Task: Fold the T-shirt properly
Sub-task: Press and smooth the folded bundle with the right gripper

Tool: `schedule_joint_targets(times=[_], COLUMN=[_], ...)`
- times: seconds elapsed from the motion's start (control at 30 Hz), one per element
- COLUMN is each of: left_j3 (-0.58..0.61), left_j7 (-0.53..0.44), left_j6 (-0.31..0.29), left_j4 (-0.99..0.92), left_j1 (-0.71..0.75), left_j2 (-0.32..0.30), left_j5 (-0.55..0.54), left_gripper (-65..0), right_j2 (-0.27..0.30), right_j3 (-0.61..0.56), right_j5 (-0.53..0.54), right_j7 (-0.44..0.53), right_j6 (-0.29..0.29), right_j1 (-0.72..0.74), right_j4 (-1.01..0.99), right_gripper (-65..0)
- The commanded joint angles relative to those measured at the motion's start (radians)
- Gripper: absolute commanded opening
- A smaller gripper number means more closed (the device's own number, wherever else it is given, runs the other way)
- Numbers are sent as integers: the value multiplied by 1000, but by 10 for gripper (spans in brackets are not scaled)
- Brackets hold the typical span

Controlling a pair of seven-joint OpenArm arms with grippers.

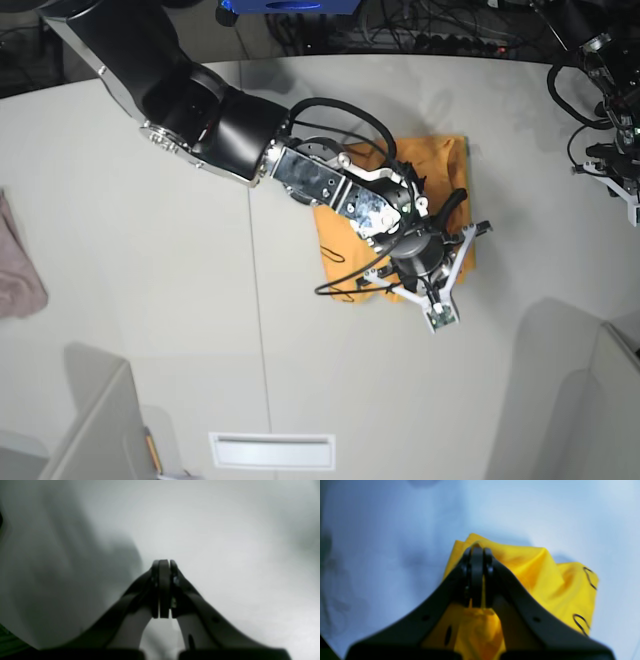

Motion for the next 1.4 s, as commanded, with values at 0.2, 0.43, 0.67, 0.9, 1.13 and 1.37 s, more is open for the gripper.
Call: schedule_joint_targets(times=[0.2,0.43,0.67,0.9,1.13,1.37], left_j3=[-2,-2,-2,-2,-1,19], left_j7=[-18,-18,-18,-18,-15,-11], left_j6=[6,6,6,6,6,-70], left_j4=[16,14,13,20,23,109], left_j1=[-12,-15,-15,-15,-14,12], left_j2=[-19,-20,-20,-19,1,31], left_j5=[-1,-1,-1,-1,-1,-75], left_gripper=[-650,-650,-650,-650,-650,-650], right_j2=[-23,-23,-23,0,25,25], right_j3=[1,-40,-73,35,70,-97], right_j5=[169,172,172,166,164,164], right_j7=[141,173,165,-97,-195,-197], right_j6=[0,0,0,-5,-5,-5], right_j1=[90,87,111,82,-10,-42], right_j4=[-68,-38,54,83,84,84], right_gripper=[-650,-536,-455,-633,-650,-650])
